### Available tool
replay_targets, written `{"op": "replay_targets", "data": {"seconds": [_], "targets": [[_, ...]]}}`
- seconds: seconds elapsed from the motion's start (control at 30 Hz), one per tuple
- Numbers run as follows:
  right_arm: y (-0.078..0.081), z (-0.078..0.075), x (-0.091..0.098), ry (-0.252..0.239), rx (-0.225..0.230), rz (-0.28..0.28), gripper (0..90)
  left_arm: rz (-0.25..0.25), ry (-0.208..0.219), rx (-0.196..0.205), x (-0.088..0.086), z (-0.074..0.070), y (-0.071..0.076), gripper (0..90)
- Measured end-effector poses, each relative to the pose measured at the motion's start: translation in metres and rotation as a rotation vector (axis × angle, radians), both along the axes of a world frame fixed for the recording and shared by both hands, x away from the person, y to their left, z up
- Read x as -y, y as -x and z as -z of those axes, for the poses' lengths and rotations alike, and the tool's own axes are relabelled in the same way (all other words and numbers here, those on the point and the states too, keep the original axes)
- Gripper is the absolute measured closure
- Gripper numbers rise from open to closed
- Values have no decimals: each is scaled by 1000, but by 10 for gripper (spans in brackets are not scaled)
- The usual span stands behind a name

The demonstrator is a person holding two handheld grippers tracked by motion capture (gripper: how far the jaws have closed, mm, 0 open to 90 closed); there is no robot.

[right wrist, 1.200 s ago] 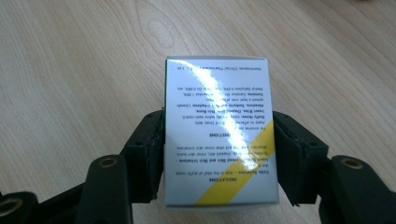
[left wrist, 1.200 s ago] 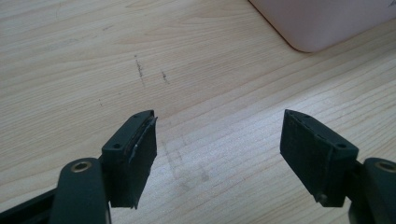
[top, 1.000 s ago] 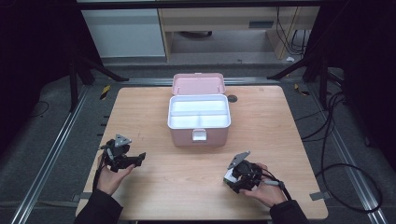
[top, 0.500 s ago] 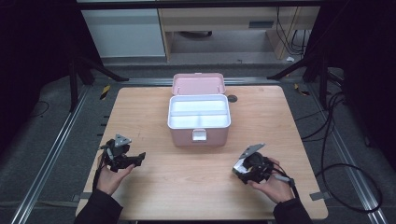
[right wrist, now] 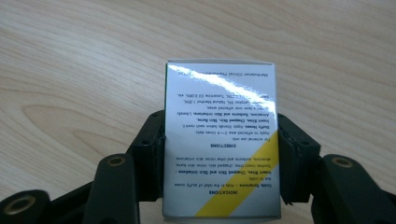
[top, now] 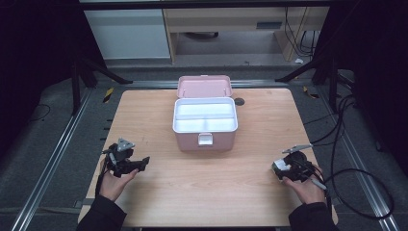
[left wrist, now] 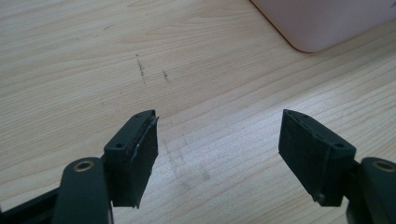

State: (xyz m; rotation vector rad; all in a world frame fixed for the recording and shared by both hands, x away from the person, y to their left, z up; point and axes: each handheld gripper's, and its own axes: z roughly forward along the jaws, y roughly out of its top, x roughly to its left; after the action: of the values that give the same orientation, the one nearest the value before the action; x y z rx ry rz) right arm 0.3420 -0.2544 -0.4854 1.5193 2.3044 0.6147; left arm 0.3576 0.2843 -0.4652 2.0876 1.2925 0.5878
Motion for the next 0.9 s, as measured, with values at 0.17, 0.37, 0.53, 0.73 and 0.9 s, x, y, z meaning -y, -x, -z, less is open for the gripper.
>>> {"op": "replay_targets", "data": {"seconds": [0.17,0.37,0.53,0.73,0.9], "targets": [[1,6,4,7,-19,13,450,-1,4,3,0,0,0,289],[1,10,5,5,-30,22,436,-1,16,10,0,-2,0,302],[0,-6,3,-20,129,-10,329,-3,37,36,3,-11,-3,326],[-8,-29,-9,-117,252,-46,300,40,79,102,20,-38,-17,384],[-30,-58,-37,-214,333,-104,319,81,119,154,43,-60,-34,411]]}}
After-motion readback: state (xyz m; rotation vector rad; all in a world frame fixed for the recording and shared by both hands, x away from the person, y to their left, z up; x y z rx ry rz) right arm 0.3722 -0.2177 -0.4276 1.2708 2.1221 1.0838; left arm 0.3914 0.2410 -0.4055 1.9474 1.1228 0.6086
